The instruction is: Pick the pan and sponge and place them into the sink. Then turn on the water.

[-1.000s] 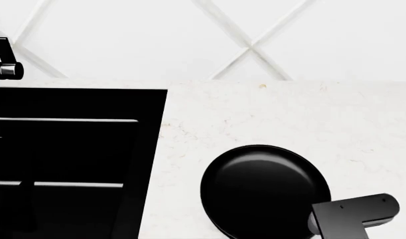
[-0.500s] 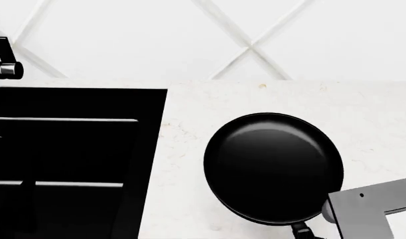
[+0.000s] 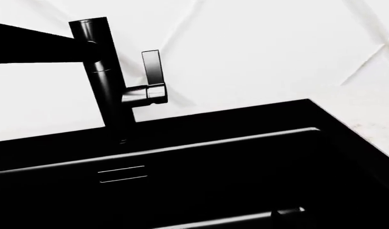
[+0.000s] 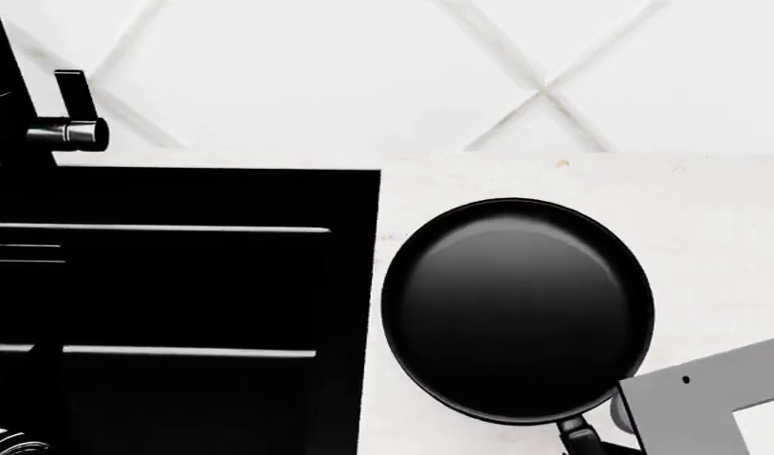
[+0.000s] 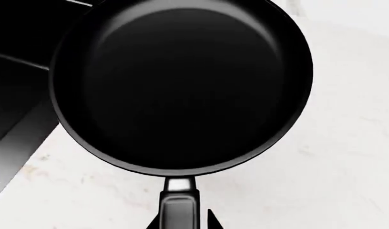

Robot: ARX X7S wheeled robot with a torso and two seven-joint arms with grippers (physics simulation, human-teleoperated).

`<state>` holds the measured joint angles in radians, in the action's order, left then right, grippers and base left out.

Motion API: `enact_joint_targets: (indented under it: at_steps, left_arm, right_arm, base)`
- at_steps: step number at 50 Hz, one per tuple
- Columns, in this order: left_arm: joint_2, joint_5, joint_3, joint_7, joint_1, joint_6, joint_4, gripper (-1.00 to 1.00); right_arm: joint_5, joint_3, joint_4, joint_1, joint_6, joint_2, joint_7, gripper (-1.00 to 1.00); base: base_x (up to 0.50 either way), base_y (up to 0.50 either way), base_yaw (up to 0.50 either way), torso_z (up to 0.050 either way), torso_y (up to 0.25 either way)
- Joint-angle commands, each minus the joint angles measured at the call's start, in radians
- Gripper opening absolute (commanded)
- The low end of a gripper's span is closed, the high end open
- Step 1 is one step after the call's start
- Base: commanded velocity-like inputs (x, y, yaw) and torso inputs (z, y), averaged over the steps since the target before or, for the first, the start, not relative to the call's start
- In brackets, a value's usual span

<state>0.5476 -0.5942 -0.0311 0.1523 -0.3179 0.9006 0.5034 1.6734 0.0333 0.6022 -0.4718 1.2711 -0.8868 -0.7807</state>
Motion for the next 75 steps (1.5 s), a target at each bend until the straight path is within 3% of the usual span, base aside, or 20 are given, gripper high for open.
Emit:
enact_joint_targets:
  at_steps: [1,57,75]
  left_arm:
    - [0.01,-0.001,-0.007,-0.002,0.008,-0.005,0.002,1.0]
    - [0.009,-0.006,0.015,0.013,-0.002,-0.007,0.002,1.0]
    - [0.011,-0.005,0.018,0.009,0.007,-0.021,-0.007,1.0]
  right_arm:
    - [-0.064,-0.012,0.016,-0.006,-0.008,0.006,0.046,-1.0]
    - [-0.121,0.007,0.013,0.025,-0.049,-0.005,0.089,-1.0]
    - [-0.112,0.008,0.011,0.031,-0.058,-0.016,0.081,-1.0]
  base:
    - [0.0,0.45,0.0,0.0,0.0]
    - [0.0,0.37,0.0,0.0,0.001]
    - [0.0,0.08,0.0,0.001,0.002]
